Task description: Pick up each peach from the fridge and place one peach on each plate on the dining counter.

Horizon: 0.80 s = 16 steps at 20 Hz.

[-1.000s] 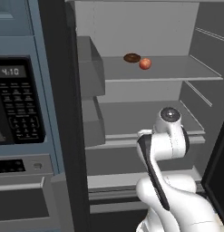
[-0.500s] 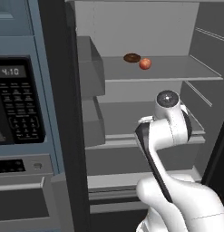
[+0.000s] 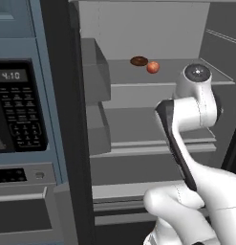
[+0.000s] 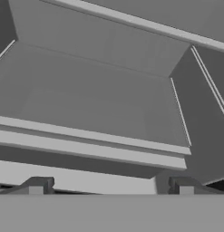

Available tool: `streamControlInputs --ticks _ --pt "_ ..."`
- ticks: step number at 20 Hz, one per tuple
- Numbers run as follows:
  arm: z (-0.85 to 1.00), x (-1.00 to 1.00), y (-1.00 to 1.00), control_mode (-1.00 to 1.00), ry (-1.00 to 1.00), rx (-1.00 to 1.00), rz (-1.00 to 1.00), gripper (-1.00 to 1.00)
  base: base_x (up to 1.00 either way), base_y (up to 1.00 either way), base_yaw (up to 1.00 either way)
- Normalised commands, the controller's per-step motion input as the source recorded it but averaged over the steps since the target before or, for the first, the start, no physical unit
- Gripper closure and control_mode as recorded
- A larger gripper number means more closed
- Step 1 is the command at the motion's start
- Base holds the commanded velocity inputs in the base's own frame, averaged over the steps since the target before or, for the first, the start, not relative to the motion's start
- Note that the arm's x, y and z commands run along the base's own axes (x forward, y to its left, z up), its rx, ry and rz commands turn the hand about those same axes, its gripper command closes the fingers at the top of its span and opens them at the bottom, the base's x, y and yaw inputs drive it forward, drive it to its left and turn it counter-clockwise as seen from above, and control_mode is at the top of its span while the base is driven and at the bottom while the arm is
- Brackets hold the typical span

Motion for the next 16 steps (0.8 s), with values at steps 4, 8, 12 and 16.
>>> streamControlInputs --ticks 4,8,12,16 --pt "0.61 0.03 0.00 -1.00 0.00 0.00 0.03 -1.00 0.00 0.00 0.00" --pt "0.27 0.22 -0.13 -1.00 0.00 0.03 0.00 -1.00 0.00 0.00 0.00" --pt "0.16 0.51 -0.10 -1.00 0.00 0.04 0.00 -1.00 0.00 0.00 0.00" --pt "0.16 0.61 -0.02 -1.00 0.01 0.04 0.00 -1.00 0.00 0.00 0.00"
